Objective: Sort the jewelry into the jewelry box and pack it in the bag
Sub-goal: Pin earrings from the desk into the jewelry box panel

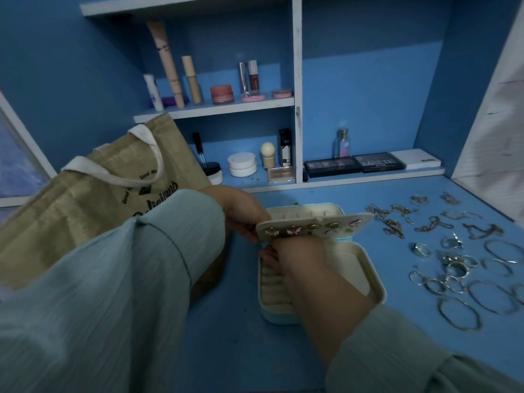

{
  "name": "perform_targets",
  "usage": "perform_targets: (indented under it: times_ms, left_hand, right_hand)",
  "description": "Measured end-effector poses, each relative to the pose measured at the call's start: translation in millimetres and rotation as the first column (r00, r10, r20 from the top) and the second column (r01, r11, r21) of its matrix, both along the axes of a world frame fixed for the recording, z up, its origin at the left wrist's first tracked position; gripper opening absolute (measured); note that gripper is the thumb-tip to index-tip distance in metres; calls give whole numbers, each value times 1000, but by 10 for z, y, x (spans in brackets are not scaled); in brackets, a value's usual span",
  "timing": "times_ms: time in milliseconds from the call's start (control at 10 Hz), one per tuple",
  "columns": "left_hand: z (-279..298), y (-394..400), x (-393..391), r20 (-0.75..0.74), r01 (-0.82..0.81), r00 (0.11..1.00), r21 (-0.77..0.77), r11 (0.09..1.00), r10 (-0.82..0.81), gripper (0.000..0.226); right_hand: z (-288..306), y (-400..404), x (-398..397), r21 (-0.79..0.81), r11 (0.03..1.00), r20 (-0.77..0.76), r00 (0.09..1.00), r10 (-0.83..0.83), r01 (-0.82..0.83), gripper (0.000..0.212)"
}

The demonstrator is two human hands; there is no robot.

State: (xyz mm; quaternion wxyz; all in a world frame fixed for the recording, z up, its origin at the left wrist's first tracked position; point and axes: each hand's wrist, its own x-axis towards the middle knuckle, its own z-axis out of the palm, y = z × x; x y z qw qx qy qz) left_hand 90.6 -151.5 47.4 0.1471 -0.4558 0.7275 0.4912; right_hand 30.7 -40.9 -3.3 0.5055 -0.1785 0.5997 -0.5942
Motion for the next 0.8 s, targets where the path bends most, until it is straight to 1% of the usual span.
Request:
perform_targets:
  times_ms: [100, 200, 400, 500, 700, 800]
  left_hand:
    - [18, 44, 9, -2, -8, 1000, -27, 1000, 8, 14]
    - [-8, 54, 37, -7, -16, 1000, -34, 999, 16, 17]
    - [6, 66, 54, 18, 20, 1000, -93, 995, -18, 16]
    - [3, 59, 64, -3, 43, 999, -126, 991, -43, 18]
    - [57, 78, 51, -83, 29, 995, -296, 955, -56, 8]
    - [6, 66, 49, -121, 9, 992, -281, 960, -45, 12]
  right_hand:
    - [8, -2, 8, 4, 1000, 1, 1000, 6, -6, 27]
    - [0, 28, -17, 8, 1000, 43, 999, 2, -2, 22]
    - [61, -18, 12, 36, 999, 23, 999, 28, -28, 26]
    - [64, -9, 10, 44, 999, 5, 1000, 21, -22, 29]
    - [68, 17, 12, 36, 999, -71, 997, 38, -35, 28]
    - [62, 19, 15, 35, 999, -54, 998, 37, -35, 20]
